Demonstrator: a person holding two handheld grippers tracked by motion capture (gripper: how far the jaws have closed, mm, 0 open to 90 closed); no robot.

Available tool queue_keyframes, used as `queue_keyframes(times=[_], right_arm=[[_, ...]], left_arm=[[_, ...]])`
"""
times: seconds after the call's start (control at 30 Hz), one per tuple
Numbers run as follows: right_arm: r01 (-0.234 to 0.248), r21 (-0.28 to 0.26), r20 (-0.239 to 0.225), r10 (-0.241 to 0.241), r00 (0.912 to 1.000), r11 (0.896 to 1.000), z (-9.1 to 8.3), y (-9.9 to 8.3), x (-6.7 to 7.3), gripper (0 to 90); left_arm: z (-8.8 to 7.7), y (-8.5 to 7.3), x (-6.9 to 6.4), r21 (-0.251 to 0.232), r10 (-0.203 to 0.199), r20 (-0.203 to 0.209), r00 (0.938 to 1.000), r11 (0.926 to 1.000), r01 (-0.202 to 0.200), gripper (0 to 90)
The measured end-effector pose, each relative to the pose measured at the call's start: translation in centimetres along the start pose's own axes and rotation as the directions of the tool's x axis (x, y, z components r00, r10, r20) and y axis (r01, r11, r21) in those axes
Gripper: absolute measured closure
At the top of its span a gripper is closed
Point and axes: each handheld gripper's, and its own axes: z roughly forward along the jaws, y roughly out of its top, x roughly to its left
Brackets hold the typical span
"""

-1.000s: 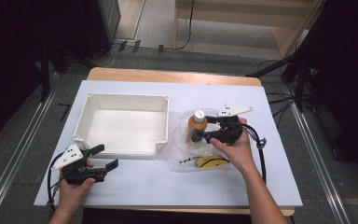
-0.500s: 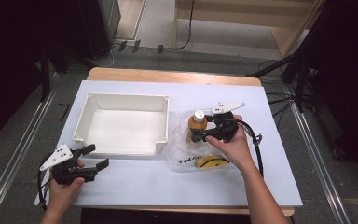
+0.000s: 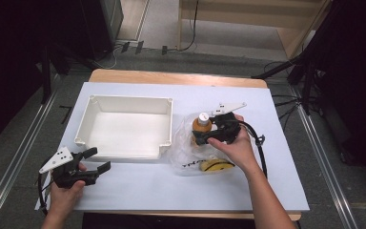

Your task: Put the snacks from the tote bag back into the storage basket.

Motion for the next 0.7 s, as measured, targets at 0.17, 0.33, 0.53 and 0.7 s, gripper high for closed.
queue_keyframes(times=[0.17, 0.33, 0.53, 0.7], right_arm=[[0.011, 0.013, 0.008, -0.011, 0.9999, 1.0, 0.13, 0.16, 0.1, 29.5], [0.009, 0.017, 0.007, -0.01, 0.9999, 1.0, 0.31, 0.17, 0.08, 29.5], [0.003, 0.021, 0.01, -0.003, 0.9999, 1.0, 0.63, 0.15, 0.11, 29.5], [0.005, 0.042, 0.019, -0.005, 0.9998, 0.999, 0.64, 0.4, 0.22, 30.1]], left_arm=[[0.22, -0.03, -0.11, 0.015, 0.006, 0.0, 1.0, 0.9999, -0.006, 17.1], [0.25, -0.05, -0.08, 0.013, 0.001, 0.003, 1.0, 0.9999, -0.001, 17.3], [0.26, -0.04, -0.07, 0.018, 0.001, 0.004, 1.0, 0.9998, -0.001, 17.5], [0.25, -0.05, -0.02, 0.015, -0.003, 0.007, 1.0, 0.9999, 0.003, 19.7]])
